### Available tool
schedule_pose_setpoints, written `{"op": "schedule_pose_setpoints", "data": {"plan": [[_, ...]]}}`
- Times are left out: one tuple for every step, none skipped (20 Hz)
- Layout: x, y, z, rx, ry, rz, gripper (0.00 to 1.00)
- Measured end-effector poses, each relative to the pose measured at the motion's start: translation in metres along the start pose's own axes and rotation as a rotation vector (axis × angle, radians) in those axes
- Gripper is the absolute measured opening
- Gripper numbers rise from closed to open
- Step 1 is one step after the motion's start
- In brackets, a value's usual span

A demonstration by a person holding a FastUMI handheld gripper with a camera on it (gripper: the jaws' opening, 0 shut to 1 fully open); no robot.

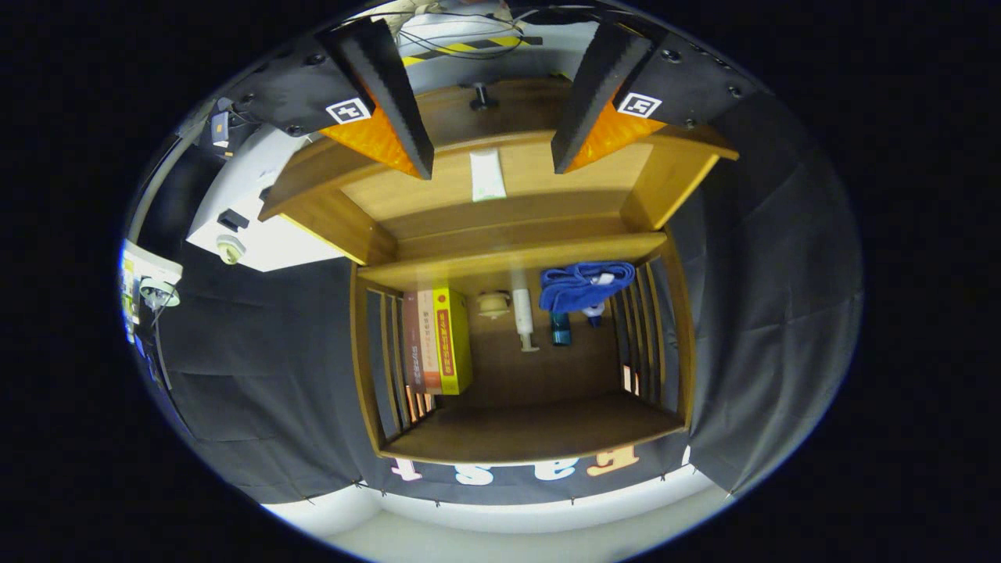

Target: Pull open the drawer, take out the items inside it, and place them on the countertop above the cabinet.

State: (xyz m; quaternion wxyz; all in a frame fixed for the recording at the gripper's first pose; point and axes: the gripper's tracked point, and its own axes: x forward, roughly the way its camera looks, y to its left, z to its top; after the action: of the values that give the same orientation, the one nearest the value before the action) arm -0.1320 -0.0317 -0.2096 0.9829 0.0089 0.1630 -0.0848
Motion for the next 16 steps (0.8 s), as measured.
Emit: {"op": "schedule_pose_setpoints", "data": {"plan": [[0.009,0.002,0.011,-0.010,0.001,0.006,0.99],[0.018,0.004,0.021,-0.024,0.004,0.013,0.99],[0.028,0.008,0.029,-0.039,0.014,0.023,0.99],[0.043,0.012,0.034,-0.049,0.026,0.032,0.99],[0.056,0.016,0.039,-0.058,0.039,0.047,0.99],[0.073,0.019,0.042,-0.070,0.054,0.055,0.99],[0.087,0.019,0.042,-0.084,0.076,0.058,0.99],[0.100,0.020,0.041,-0.101,0.100,0.061,0.99],[0.114,0.018,0.037,-0.120,0.131,0.056,0.99],[0.128,0.018,0.030,-0.132,0.170,0.056,0.99],[0.142,0.018,0.019,-0.135,0.217,0.061,0.99],[0.155,0.018,0.006,-0.135,0.261,0.061,0.98],[0.168,0.016,-0.006,-0.140,0.307,0.057,0.99],[0.180,0.012,-0.017,-0.141,0.348,0.052,0.98],[0.192,0.009,-0.028,-0.135,0.391,0.034,0.98],[0.204,0.006,-0.042,-0.135,0.444,0.028,0.98]]}}
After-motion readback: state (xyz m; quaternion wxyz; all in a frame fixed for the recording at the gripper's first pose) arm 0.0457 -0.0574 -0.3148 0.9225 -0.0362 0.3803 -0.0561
